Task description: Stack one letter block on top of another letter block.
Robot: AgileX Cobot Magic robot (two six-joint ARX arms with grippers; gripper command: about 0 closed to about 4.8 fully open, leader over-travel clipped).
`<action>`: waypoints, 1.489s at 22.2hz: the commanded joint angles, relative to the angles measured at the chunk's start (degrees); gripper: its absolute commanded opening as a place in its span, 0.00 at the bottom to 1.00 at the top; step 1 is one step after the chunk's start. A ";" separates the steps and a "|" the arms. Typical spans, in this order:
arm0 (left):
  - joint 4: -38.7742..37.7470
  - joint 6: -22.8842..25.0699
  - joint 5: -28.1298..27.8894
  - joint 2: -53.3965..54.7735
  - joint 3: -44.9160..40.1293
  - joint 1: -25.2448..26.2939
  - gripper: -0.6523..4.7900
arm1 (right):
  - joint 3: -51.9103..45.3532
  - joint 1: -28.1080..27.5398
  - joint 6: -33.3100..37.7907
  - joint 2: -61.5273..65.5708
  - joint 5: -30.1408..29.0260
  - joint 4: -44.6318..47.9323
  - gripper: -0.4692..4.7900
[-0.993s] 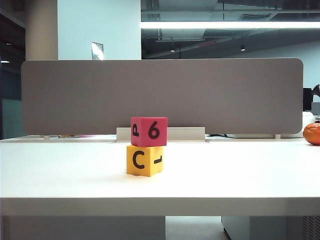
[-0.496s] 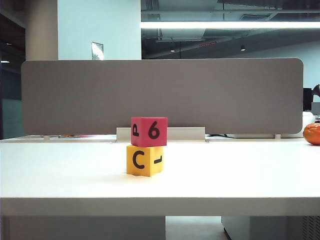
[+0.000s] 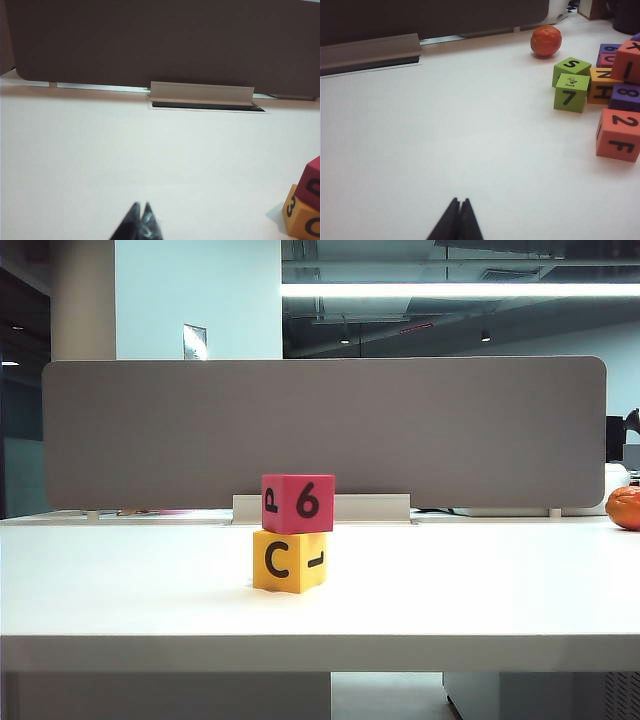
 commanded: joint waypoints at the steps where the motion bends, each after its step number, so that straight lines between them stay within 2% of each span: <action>1: 0.74 0.02 -0.17 0.07 0.22 0.09 0.11 | -0.61 -3.63 -0.15 -0.33 -4.04 1.05 0.08; 5: 0.74 0.02 -0.20 0.07 0.22 0.09 0.11 | -3.63 -6.27 1.84 -3.61 -4.35 2.32 0.08; 12: 0.70 0.02 -0.20 0.07 0.20 0.09 0.11 | -7.06 -6.19 2.64 -4.66 -7.48 7.28 0.08; 19: 0.72 0.02 -0.17 0.07 0.22 0.07 0.11 | -10.36 -5.99 2.64 -4.66 -7.50 9.03 0.08; 26: 0.74 0.02 -0.17 0.07 0.22 0.09 0.11 | -16.17 -5.97 2.82 -4.66 -8.22 17.18 0.08; 29: 0.74 0.02 -0.17 0.07 0.22 0.09 0.11 | -16.66 -5.95 1.84 -4.66 -8.15 17.29 0.08; 33: 0.74 0.02 -0.17 0.07 0.22 0.09 0.11 | -16.63 -5.40 -3.63 -4.66 -8.13 17.38 0.08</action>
